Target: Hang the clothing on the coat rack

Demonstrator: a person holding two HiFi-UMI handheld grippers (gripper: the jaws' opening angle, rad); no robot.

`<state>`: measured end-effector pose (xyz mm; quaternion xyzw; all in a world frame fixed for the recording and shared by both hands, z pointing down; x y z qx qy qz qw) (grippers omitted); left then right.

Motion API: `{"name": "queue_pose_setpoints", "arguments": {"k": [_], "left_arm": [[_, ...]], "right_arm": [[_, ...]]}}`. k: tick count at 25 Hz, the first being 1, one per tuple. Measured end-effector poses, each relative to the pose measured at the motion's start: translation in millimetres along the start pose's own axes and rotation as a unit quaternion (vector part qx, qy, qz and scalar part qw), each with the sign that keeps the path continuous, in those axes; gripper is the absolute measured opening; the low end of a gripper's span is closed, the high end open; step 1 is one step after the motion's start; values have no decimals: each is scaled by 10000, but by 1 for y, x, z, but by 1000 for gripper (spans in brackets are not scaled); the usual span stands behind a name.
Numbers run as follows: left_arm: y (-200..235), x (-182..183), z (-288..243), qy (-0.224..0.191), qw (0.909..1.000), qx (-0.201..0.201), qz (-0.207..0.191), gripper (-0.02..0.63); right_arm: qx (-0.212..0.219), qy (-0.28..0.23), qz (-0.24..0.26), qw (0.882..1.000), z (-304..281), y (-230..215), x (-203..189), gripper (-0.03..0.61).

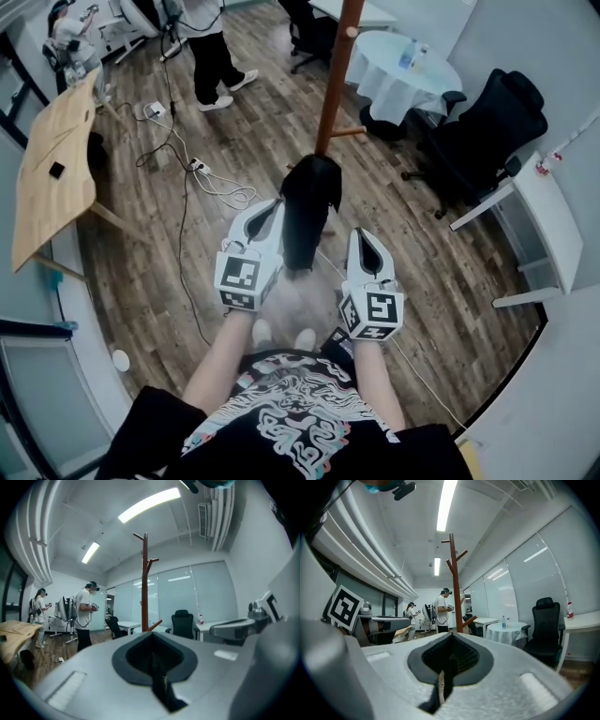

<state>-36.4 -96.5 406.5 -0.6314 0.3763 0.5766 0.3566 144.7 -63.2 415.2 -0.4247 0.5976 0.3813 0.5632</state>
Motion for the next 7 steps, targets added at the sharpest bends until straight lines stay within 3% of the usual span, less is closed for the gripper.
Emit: {"name": "queue_pose_setpoints", "arguments": {"k": [7], "left_arm": [[-5, -6, -4, 69, 10000, 17, -7, -11]], "right_arm": [[18, 31, -22, 10000, 0, -6, -5, -2]]}}
Point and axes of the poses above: the fingertips, and each gripper's own axes: z backward along the fingers, y to its left, x out of its top, the point moved 4 cm from there along z, backward along the fingers, and after that the axes turned 2 degrees about z, right-handed, at the moved point
